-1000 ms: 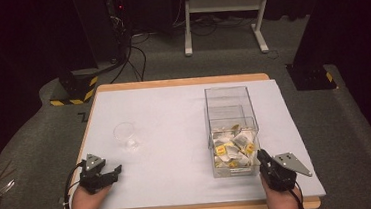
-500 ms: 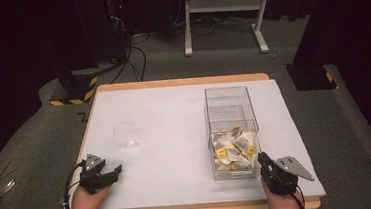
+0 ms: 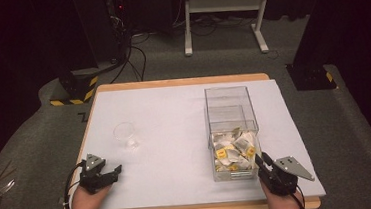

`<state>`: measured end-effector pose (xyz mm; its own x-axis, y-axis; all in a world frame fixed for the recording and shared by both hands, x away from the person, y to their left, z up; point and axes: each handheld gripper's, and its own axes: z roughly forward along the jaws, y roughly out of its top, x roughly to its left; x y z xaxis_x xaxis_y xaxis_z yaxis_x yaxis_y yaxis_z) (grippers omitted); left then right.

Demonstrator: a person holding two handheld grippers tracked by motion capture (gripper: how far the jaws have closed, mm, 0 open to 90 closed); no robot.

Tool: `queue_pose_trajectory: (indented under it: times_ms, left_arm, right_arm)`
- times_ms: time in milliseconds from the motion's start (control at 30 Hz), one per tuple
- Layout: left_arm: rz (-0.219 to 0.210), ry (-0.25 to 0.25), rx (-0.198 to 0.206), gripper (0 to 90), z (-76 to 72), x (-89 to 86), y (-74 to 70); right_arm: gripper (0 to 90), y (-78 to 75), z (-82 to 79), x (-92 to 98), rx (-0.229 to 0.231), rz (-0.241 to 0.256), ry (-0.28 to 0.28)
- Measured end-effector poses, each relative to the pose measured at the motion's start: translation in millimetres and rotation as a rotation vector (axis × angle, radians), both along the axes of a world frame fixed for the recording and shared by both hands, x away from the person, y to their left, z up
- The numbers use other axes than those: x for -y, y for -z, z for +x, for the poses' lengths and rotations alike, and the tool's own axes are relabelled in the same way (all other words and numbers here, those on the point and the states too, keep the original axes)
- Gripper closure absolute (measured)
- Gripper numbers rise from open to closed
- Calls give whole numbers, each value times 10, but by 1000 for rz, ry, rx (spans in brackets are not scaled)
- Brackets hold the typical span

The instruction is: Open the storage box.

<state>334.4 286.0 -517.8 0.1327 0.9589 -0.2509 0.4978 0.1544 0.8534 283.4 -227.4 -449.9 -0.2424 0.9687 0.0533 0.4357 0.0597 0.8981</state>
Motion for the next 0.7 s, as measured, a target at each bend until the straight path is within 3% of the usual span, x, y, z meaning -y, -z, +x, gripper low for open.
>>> queue_pose_trajectory:
  times_ms: [700]
  left_arm:
    - [2, 1, -2, 303, -1, -2, 0]
  right_arm:
    - [685, -153, 175, 71, 33, 9, 6]
